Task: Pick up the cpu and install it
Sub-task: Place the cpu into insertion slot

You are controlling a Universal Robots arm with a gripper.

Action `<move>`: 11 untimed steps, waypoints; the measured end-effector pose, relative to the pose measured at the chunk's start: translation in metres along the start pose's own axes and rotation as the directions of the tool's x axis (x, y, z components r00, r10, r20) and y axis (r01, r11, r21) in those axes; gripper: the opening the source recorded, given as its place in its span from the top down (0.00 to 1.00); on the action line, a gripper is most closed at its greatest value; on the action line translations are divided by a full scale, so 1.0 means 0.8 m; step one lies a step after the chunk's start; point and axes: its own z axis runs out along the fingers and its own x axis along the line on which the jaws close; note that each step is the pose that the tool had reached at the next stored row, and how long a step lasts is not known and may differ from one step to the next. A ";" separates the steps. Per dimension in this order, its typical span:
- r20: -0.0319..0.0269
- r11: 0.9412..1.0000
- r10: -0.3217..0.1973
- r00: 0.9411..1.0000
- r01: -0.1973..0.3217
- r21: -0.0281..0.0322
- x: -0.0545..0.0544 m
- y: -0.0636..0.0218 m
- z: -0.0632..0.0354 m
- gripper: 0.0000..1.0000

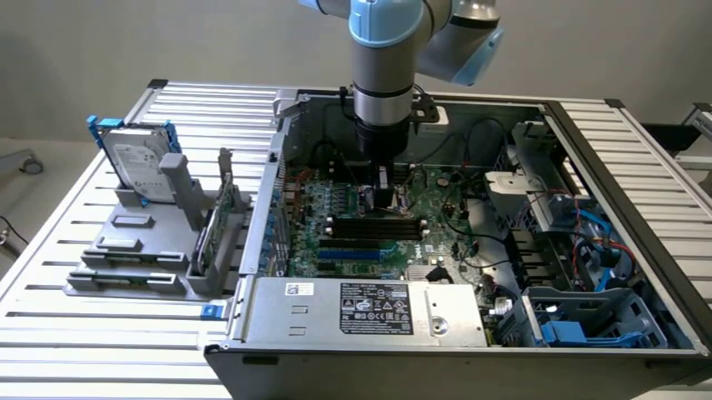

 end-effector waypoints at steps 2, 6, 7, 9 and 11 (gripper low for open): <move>0.000 1.000 0.000 1.000 0.000 0.000 0.000 0.000 0.000 0.46; 0.000 1.000 0.000 1.000 0.000 0.000 0.000 0.000 0.000 0.46; 0.000 1.000 0.000 1.000 0.000 0.000 0.000 0.000 0.000 0.46; 0.000 1.000 0.000 1.000 0.000 0.000 0.000 0.000 0.000 0.46; -0.002 1.000 0.000 1.000 0.000 0.000 0.000 0.000 0.000 0.46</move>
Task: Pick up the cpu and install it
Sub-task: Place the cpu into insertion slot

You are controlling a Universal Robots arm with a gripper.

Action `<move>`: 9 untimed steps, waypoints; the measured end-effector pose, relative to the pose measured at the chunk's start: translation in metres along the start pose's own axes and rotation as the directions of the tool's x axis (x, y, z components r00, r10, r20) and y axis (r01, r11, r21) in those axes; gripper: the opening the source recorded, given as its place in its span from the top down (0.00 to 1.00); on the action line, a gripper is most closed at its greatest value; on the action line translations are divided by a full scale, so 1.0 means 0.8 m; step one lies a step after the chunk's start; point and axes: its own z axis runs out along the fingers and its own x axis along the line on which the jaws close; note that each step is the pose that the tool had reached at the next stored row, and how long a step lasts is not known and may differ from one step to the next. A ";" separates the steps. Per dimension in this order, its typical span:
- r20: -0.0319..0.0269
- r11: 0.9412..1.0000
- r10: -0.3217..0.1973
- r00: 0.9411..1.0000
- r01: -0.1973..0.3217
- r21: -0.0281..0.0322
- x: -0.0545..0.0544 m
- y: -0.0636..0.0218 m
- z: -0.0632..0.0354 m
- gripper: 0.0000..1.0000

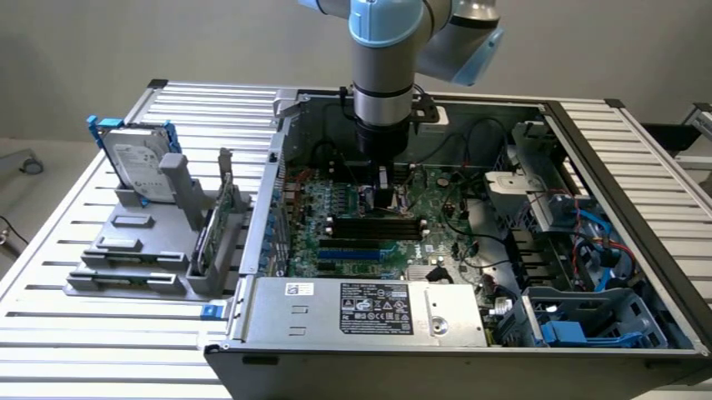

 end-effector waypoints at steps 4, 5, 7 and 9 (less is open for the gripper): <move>-0.016 1.000 0.001 1.000 -0.001 0.000 0.000 0.000 0.000 0.46; -0.020 1.000 0.002 1.000 -0.002 0.000 0.000 0.000 0.000 0.46; -0.025 1.000 0.002 1.000 -0.002 0.000 0.000 0.000 -0.001 0.46; -0.027 1.000 0.002 1.000 -0.002 0.001 0.000 0.000 0.000 0.46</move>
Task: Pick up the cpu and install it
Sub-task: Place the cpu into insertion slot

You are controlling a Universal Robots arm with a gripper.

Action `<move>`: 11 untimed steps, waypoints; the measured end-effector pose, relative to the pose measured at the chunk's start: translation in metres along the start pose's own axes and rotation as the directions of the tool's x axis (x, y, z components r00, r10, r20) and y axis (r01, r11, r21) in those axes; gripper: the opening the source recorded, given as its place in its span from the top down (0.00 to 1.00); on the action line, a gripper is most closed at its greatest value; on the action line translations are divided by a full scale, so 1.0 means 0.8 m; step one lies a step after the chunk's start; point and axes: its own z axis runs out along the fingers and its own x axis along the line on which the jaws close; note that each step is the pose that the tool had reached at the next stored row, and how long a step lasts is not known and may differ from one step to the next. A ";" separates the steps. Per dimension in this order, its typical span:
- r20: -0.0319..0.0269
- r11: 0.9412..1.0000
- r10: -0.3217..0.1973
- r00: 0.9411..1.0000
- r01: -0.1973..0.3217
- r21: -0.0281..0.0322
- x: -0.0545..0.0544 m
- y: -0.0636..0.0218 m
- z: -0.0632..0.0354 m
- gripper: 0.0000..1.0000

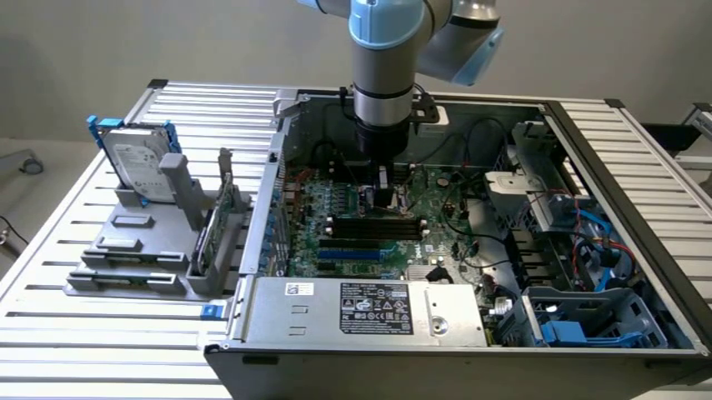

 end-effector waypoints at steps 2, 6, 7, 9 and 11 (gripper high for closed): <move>-0.001 1.000 0.000 1.000 0.000 0.001 0.000 0.000 0.000 0.46; -0.001 1.000 0.000 1.000 0.000 0.001 0.000 0.000 0.000 0.46; -0.001 1.000 -0.001 1.000 0.001 0.001 0.000 0.000 0.000 0.46; -0.001 1.000 -0.001 1.000 0.001 0.000 0.000 0.000 0.000 0.46; -0.001 1.000 -0.001 1.000 0.001 -0.001 0.000 0.000 -0.001 0.46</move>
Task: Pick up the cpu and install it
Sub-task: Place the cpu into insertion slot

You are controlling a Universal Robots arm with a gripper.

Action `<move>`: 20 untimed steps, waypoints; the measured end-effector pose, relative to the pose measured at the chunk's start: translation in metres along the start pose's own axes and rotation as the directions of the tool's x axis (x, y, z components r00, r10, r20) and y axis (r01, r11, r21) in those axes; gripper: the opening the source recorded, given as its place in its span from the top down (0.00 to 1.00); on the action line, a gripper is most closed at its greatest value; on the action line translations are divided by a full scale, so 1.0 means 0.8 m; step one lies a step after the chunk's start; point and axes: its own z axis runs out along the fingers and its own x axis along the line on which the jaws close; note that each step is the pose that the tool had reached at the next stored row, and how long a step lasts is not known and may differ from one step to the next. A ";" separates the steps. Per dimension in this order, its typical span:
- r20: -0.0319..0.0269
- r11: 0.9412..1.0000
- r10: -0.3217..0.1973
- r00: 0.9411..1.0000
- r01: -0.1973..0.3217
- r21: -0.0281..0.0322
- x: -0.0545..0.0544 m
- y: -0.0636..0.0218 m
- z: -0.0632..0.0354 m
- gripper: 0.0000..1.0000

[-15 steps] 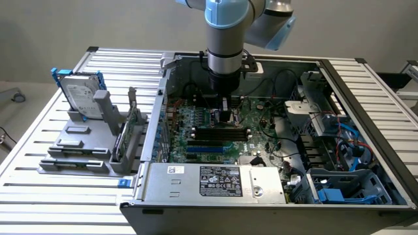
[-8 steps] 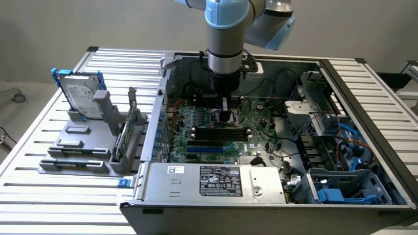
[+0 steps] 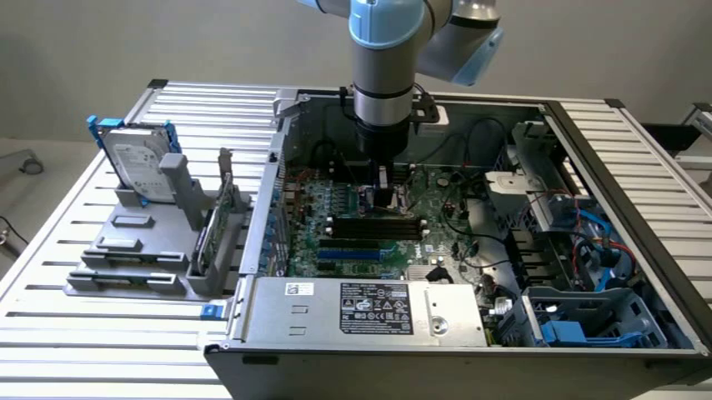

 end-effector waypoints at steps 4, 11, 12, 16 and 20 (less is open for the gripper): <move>0.000 1.000 0.000 1.000 0.000 -0.002 0.000 0.000 0.000 0.46; 0.000 1.000 -0.001 1.000 0.001 -0.006 0.000 0.000 0.000 0.46; 0.000 1.000 -0.001 1.000 0.001 -0.006 0.000 0.000 -0.001 0.46; -0.001 1.000 -0.001 1.000 0.001 -0.006 0.000 0.000 -0.002 0.46; -0.001 1.000 -0.001 1.000 0.001 -0.007 0.000 0.000 -0.002 0.46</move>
